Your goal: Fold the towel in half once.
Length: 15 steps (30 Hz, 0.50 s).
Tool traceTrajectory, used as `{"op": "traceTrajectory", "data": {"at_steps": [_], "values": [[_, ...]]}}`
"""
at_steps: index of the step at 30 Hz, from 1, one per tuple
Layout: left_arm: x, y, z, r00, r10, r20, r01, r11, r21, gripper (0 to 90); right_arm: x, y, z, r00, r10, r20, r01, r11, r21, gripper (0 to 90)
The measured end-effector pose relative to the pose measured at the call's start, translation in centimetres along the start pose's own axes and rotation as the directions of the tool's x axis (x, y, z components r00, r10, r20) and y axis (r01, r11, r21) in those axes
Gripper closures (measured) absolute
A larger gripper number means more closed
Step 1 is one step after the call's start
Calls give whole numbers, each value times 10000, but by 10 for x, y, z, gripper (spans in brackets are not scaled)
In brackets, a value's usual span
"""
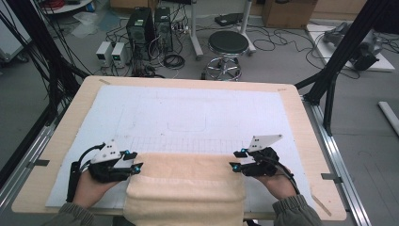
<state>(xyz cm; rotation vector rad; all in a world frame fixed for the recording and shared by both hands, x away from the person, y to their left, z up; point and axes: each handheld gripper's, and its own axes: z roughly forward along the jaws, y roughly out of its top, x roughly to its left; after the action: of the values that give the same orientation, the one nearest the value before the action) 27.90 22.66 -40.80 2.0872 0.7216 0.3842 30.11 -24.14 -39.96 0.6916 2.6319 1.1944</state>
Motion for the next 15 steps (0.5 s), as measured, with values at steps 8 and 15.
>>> {"op": "traceTrajectory", "data": {"at_steps": [8,15], "values": [[21,-7,27,9982,-570,-181,584,9942,902,443,-17,-12,22,9991,200,369,-215,9990,399,464],[27,-14,34,9926,-1173,318,1126,9859,1236,536,-26,-20,32,9967,816,-32,-811,9933,820,434]]}}
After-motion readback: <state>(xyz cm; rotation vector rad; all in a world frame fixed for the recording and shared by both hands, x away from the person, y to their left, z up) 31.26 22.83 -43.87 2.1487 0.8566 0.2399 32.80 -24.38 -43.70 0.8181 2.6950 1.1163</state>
